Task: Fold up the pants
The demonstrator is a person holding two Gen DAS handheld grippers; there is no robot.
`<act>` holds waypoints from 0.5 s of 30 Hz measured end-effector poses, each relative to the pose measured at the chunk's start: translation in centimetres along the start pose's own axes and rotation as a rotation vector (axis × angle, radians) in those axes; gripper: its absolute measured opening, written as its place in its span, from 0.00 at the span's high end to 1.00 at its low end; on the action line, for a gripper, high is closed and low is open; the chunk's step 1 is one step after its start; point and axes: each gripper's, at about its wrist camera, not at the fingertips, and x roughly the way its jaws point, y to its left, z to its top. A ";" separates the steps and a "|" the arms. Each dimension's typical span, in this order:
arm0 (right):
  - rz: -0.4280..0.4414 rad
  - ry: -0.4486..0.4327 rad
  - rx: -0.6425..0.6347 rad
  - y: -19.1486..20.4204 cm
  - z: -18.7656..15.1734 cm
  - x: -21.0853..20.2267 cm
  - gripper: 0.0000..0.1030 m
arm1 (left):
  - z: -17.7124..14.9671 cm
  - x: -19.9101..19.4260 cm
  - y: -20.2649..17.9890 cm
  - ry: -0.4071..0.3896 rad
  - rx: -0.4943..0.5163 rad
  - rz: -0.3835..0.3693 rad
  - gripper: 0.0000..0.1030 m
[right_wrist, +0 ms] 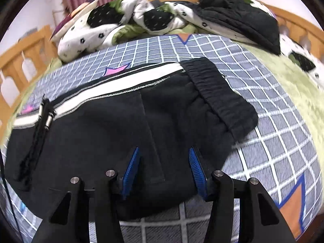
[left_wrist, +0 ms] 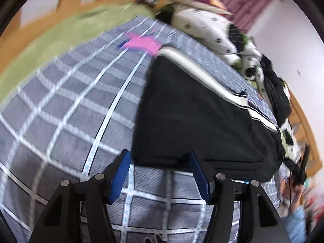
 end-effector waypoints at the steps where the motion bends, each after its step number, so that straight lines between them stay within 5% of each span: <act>1: 0.006 0.000 0.008 0.0 -0.2 -0.2 0.51 | -0.1 0.3 0.5 -0.007 -0.042 -0.030 0.44; 5: -0.025 -0.017 -0.015 0.4 -1.0 -0.9 0.51 | 0.0 0.8 0.8 -0.035 -0.146 -0.047 0.47; 7: -0.051 -0.032 -0.038 0.6 -1.2 -1.4 0.51 | 0.4 1.0 0.2 -0.044 -0.176 0.022 0.62; 9: -0.054 -0.046 -0.049 0.5 -1.3 -2.0 0.50 | 0.9 0.9 -0.7 -0.043 -0.157 0.073 0.83; 15: -0.064 -0.085 -0.049 -0.6 -1.0 -4.0 0.50 | 2.0 -3.3 -8.8 -0.224 0.039 0.150 0.88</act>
